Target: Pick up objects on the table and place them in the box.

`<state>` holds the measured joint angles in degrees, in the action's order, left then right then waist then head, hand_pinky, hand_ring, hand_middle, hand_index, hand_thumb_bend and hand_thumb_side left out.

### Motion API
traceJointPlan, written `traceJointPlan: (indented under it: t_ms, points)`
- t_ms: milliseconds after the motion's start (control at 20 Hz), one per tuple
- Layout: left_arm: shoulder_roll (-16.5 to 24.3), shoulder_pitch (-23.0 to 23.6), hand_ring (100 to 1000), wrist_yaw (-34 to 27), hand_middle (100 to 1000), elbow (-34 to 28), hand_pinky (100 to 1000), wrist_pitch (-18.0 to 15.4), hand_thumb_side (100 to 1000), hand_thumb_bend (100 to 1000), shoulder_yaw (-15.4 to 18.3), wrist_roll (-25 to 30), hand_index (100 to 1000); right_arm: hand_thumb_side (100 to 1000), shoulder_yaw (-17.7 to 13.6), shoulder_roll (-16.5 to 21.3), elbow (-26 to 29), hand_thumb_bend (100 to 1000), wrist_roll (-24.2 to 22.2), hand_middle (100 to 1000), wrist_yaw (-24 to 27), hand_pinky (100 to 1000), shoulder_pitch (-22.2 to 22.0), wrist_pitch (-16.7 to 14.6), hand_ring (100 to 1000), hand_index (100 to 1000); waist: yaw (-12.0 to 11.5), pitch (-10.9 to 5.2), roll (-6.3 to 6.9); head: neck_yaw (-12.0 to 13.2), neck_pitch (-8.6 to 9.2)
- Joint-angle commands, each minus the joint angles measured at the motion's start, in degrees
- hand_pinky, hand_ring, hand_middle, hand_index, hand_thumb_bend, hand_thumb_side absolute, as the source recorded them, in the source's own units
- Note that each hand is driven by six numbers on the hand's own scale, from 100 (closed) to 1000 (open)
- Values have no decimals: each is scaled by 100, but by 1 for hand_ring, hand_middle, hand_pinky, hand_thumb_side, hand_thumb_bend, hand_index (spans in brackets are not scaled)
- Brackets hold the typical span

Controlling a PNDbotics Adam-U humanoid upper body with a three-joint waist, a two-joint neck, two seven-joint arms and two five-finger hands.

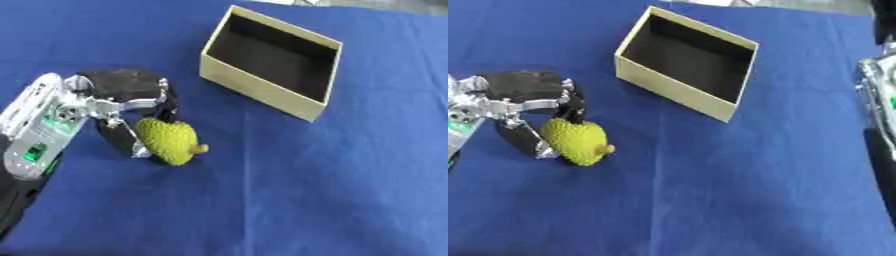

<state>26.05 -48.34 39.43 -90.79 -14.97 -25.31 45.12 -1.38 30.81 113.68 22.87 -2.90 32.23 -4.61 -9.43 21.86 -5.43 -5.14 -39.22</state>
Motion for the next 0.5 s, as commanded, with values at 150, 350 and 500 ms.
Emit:
traceJointPlan:
  t_ms: [150,350,500]
  points:
    - [44,-80,331,-151,377,-184,446,15,100,453,91,48,380,670,-60,85,92,364,35,601,38,745,50,7,659,735,-6,-155,22,-27,18]
    - [100,-127,306,-309,367,-497,435,84,100,489,215,-29,389,670,-65,92,92,363,42,601,38,745,40,8,658,735,-15,-162,30,-46,6]
    - [154,-164,287,-401,357,-740,428,143,100,516,309,-98,387,671,-71,99,92,362,49,601,34,745,36,5,658,735,-12,-167,34,-60,2]
